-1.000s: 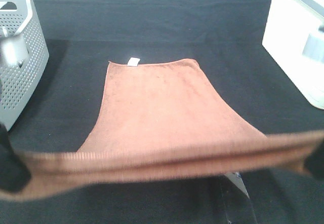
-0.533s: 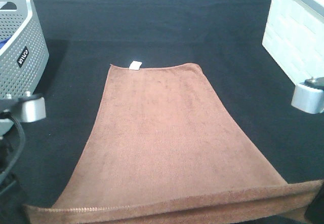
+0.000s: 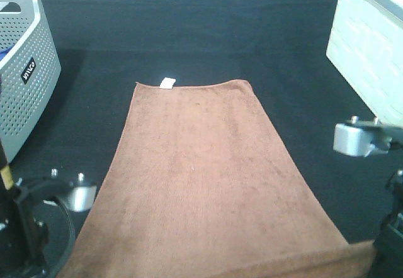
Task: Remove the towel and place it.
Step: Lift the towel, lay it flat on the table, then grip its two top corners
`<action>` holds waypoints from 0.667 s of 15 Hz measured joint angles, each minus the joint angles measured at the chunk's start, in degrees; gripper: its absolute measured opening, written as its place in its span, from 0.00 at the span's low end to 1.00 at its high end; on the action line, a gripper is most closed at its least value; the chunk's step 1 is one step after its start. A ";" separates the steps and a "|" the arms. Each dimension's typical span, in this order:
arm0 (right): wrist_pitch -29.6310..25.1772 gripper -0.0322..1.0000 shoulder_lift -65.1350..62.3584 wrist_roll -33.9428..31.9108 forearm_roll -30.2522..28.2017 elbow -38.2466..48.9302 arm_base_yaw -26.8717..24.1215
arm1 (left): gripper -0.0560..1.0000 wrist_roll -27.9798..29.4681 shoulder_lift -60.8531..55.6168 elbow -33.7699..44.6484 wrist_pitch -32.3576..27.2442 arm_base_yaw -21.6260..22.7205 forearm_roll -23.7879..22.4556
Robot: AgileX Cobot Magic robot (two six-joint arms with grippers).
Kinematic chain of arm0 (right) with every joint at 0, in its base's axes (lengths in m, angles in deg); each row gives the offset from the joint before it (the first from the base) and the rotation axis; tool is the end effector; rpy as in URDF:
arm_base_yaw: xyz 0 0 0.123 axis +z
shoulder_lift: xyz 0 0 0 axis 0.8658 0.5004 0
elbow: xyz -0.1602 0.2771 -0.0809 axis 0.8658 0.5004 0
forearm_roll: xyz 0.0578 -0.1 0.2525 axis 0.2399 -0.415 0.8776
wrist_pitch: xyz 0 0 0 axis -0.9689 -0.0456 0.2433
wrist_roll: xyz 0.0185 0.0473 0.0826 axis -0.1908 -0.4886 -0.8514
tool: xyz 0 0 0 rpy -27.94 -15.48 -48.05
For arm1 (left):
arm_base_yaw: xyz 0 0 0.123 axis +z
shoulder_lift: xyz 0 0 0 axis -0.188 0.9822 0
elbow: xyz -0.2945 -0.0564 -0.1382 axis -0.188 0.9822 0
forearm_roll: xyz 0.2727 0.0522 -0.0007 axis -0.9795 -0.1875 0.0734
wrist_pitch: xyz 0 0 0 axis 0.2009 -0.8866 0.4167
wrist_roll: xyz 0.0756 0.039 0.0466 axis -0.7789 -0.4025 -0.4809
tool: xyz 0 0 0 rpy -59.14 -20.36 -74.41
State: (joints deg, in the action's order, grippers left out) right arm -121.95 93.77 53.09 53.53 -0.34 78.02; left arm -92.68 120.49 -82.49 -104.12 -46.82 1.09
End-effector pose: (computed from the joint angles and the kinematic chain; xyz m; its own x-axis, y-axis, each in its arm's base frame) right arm 0.1527 0.0867 0.2280 -0.8680 -0.4919 0.0678 -0.4327 0.8164 0.3824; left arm 0.1588 -0.1636 0.1954 -0.7919 0.5202 0.3198 0.4020 0.8383 -0.3683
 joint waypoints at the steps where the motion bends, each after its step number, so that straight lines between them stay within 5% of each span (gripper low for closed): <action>1: 0.86 0.03 1.43 0.00 0.92 1.83 0.00 | 0.05 2.29 0.92 0.00 -0.17 -1.26 -0.40; 10: 5.90 0.08 7.96 1.95 5.27 4.07 0.00 | 0.05 4.53 7.68 -1.66 6.65 -7.22 3.67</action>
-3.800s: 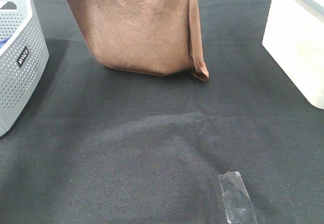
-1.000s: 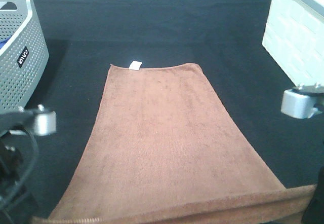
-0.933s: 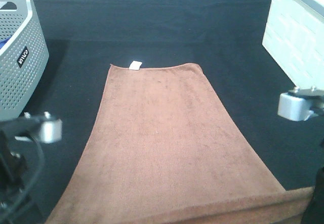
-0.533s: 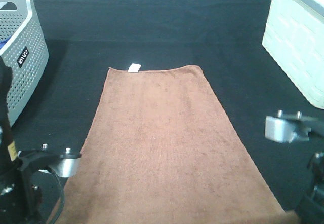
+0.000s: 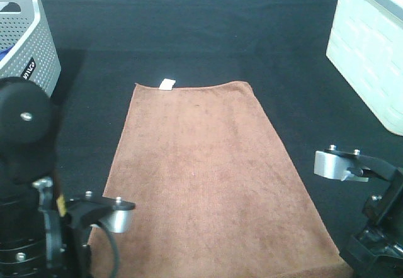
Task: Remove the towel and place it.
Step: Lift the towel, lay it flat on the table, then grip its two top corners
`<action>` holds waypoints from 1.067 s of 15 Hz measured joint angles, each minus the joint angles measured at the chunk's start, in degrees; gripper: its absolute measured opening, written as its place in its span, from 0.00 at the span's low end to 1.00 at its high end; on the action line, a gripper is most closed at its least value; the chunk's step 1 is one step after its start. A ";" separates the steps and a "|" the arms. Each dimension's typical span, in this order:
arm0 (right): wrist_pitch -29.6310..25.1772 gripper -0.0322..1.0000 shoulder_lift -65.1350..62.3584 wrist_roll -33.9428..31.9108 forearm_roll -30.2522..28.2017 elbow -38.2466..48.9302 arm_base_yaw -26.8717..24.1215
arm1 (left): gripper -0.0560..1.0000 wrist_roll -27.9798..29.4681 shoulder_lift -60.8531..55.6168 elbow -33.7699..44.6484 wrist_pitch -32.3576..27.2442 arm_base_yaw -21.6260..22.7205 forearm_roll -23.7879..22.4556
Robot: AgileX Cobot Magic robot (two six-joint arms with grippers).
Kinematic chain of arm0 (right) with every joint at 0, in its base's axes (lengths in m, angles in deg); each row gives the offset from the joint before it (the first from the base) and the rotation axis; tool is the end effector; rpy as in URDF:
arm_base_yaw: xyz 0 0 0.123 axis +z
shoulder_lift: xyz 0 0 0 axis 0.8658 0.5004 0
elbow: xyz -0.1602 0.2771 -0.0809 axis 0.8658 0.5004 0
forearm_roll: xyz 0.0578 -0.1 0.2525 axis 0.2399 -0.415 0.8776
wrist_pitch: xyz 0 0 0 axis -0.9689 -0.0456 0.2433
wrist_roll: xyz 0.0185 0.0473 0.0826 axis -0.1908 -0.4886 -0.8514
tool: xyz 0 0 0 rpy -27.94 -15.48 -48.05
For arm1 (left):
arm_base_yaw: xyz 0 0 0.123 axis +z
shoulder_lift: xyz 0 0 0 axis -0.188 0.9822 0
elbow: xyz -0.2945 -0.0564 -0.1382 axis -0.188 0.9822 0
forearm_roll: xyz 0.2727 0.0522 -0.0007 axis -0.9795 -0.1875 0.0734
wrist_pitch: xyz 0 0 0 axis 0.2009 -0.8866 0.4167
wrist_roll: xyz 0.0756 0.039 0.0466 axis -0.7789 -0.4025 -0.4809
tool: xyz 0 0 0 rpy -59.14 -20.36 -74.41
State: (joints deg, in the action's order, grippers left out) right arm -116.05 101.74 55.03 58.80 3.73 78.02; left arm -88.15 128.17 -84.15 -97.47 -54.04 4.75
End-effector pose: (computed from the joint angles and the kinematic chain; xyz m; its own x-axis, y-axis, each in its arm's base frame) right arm 0.1569 0.0939 0.1885 -0.8835 -0.4400 0.1608 -0.3350 0.8333 0.4397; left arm 0.1552 -0.2030 0.1664 -0.7989 0.4884 0.3509 0.3733 0.8602 -0.3473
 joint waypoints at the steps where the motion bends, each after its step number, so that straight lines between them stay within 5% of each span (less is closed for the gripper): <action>1: 0.00 0.10 0.11 0.11 0.00 0.00 0.00 | 0.06 0.00 0.63 -0.86 0.11 -0.46 0.06; 2: 0.00 0.14 0.11 0.11 0.11 0.00 0.00 | 0.07 0.11 0.80 -1.66 0.46 -0.69 0.11; 4: 0.00 0.41 0.11 0.00 0.17 0.00 0.00 | 0.21 2.18 0.80 -2.46 0.92 -0.69 1.78; 6: 0.00 0.65 0.11 -0.63 0.17 0.00 0.00 | 0.51 4.64 0.86 -2.46 0.40 -0.69 2.46; 7: 0.00 0.65 0.11 -0.63 0.17 0.00 0.00 | 0.51 4.64 0.86 -2.46 0.40 -0.69 2.46; 9: -0.06 0.77 0.11 -0.74 -0.06 -0.06 0.00 | 0.75 5.27 0.86 -2.46 -1.03 -0.69 2.52; 13: 0.97 0.79 0.23 -3.21 -3.15 -4.98 -0.69 | 0.78 4.70 0.92 -5.61 -2.29 -0.57 1.49; 16: 1.09 0.78 0.40 -4.87 -4.98 -14.32 -7.51 | 0.78 4.76 0.92 -14.38 -2.29 3.90 -6.53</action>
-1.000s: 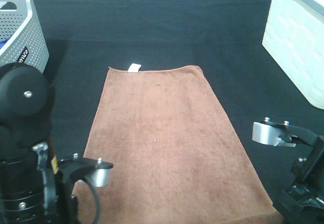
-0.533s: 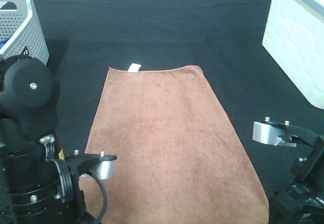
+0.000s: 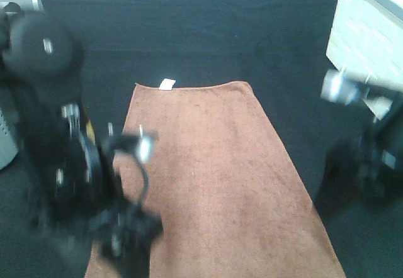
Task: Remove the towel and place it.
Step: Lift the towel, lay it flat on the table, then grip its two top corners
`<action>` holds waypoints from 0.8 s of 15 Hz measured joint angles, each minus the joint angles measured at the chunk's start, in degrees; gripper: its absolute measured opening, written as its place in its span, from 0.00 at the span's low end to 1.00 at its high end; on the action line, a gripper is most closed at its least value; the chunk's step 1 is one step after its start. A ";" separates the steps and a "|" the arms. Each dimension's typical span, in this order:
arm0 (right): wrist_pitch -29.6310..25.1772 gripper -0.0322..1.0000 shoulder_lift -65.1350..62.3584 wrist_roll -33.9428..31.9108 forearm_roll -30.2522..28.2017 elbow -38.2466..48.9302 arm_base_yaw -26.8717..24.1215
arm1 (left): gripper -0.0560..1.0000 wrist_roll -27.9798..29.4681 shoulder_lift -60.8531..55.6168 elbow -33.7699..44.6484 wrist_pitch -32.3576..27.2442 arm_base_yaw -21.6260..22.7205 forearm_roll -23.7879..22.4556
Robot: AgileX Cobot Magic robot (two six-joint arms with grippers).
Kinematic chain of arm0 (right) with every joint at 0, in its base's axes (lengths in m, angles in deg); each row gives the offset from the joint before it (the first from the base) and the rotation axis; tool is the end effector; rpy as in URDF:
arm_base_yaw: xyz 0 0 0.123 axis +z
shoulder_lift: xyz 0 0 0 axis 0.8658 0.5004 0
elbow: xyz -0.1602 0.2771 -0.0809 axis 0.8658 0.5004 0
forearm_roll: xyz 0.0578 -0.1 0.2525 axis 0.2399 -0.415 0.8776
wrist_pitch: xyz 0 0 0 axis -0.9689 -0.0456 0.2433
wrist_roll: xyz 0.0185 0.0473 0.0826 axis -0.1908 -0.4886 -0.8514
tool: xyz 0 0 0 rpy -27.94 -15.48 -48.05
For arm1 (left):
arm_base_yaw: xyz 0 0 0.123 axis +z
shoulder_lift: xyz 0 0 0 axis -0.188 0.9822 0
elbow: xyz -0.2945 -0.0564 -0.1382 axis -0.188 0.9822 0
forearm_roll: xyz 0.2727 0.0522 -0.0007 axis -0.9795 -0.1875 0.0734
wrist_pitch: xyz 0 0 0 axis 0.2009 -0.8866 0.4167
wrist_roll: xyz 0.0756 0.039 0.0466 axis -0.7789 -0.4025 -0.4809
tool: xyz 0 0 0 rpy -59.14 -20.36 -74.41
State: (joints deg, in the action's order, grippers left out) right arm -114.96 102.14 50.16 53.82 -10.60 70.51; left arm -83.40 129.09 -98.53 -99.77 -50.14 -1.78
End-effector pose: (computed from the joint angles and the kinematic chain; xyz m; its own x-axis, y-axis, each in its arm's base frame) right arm 0.2285 0.0767 0.2397 -0.9561 -0.2880 -0.0538 -0.2886 0.8940 0.3428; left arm 0.2192 -0.2231 0.2107 -0.8730 0.4546 0.1767 0.3874 0.8664 -0.3151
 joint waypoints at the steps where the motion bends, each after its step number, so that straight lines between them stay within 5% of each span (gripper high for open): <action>1: 0.00 0.78 0.34 0.00 0.11 -3.32 -3.67 | 0.78 0.06 0.00 -3.04 0.11 3.15 -2.92; 5: 3.15 0.78 1.89 -0.34 0.92 -11.97 -10.14 | 0.78 0.29 0.06 -12.61 1.83 14.15 -11.63; 8: 4.53 0.78 2.01 0.52 7.28 -12.09 -10.14 | 0.78 -0.69 0.92 -13.87 5.33 18.33 -12.09; 12: 6.59 0.78 11.46 0.57 7.73 -17.30 -10.14 | 0.78 -1.60 9.05 -21.31 6.19 21.94 -12.20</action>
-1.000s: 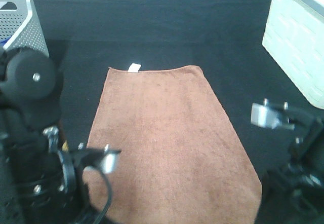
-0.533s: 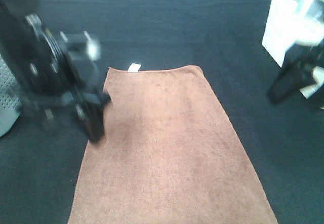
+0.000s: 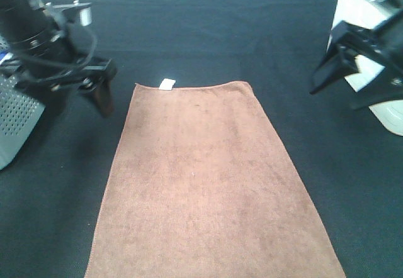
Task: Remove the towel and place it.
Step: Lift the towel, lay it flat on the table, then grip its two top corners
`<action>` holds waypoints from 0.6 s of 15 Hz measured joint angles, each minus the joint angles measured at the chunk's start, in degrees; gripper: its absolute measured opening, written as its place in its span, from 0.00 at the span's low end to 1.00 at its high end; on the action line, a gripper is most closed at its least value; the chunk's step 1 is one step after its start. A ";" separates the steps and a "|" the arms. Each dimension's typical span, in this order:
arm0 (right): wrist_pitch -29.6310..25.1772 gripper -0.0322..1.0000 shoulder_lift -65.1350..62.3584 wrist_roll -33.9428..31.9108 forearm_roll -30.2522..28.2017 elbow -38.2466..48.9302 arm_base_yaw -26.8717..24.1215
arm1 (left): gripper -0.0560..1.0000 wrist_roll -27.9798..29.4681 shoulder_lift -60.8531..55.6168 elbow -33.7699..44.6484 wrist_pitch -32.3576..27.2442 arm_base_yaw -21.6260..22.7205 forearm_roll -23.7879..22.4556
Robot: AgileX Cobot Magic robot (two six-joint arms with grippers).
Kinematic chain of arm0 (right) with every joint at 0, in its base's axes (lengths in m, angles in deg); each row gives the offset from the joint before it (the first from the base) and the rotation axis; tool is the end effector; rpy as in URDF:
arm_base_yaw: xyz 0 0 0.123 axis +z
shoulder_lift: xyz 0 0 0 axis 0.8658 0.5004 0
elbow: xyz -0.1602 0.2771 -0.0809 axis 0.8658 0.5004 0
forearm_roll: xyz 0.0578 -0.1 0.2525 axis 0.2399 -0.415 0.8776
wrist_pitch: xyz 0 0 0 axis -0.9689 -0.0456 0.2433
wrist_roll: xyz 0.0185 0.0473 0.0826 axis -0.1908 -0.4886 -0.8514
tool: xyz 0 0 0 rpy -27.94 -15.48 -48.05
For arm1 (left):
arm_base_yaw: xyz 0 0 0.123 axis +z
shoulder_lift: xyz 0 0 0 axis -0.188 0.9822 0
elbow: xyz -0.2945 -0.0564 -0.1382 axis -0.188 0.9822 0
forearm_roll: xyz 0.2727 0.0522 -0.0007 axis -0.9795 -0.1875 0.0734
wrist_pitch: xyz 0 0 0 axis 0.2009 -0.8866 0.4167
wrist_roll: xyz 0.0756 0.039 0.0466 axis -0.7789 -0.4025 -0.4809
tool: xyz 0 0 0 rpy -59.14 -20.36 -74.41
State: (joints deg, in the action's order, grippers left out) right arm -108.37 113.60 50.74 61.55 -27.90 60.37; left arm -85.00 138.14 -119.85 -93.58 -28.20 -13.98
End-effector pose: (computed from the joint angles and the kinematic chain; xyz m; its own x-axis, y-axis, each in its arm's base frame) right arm 0.3374 0.0431 0.2676 -0.9647 -0.0021 -0.2634 -0.1130 0.9066 0.4065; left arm 0.3893 -0.1376 0.2442 -0.9652 0.1957 -0.1734 0.2253 0.9590 -0.1718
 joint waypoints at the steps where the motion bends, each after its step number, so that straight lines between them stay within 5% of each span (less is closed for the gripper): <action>1: 0.40 0.78 4.18 0.34 0.00 -3.61 0.00 | 0.78 -0.29 3.27 -3.95 -0.06 0.23 0.06; 6: -1.72 0.77 22.40 1.32 0.34 -22.23 0.00 | 0.78 1.49 18.39 -21.60 -6.13 0.34 -0.57; 9: -3.44 0.77 32.72 1.60 1.55 -30.83 0.00 | 0.78 1.43 27.16 -31.57 -6.30 4.24 2.58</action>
State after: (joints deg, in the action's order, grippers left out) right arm -111.81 146.31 52.34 63.10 -58.73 60.37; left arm -83.57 165.30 -151.42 -99.88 -23.96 -11.40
